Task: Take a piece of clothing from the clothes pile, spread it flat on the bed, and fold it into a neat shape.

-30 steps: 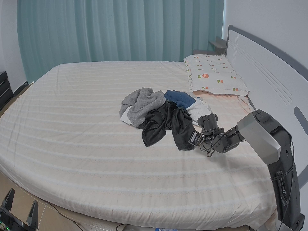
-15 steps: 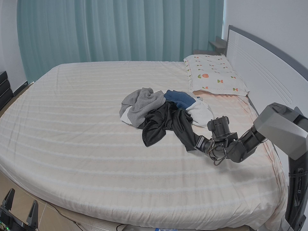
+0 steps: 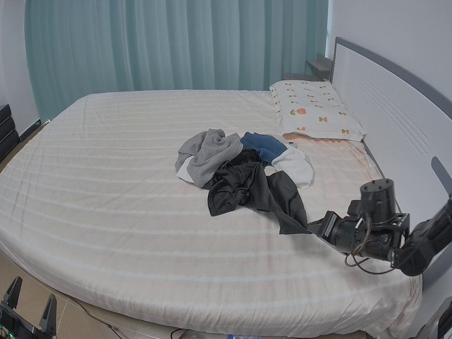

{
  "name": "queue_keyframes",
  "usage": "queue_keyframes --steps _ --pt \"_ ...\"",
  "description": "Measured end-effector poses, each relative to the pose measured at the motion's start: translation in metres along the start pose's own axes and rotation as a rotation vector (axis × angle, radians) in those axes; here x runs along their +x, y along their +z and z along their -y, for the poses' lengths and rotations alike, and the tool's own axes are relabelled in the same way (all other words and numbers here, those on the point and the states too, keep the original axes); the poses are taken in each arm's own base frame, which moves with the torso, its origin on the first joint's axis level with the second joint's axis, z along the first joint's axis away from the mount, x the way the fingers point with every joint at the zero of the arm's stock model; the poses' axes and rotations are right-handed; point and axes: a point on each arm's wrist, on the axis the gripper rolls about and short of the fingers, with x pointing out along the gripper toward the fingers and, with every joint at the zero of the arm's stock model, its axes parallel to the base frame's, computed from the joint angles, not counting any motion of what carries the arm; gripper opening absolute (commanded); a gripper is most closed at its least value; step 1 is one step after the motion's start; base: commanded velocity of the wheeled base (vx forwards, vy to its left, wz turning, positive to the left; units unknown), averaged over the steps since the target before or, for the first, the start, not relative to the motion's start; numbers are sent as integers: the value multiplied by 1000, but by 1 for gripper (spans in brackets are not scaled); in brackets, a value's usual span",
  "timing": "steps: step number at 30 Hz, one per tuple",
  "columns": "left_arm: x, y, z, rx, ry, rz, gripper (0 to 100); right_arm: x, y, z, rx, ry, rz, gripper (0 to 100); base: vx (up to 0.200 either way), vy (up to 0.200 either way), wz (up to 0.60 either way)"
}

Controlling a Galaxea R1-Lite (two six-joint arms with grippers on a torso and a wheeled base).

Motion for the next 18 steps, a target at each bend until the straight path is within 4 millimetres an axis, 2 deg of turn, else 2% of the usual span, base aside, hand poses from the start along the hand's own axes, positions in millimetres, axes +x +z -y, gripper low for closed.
queue_keyframes --steps 4,11,13,18 --pt "0 0 0 25 -13 2 100 -33 -3 -8 -6 77 20 0 0 0 0" --pt "-1 6 1 29 -24 37 100 -68 -5 -18 -18 188 52 0 0 0 0" --pt "-2 16 1 2 -32 72 100 -74 -4 -20 -20 207 60 0 0 0 0" --pt "-2 60 2 -21 -86 118 100 -83 -3 -26 -30 254 72 0 0 0 0"
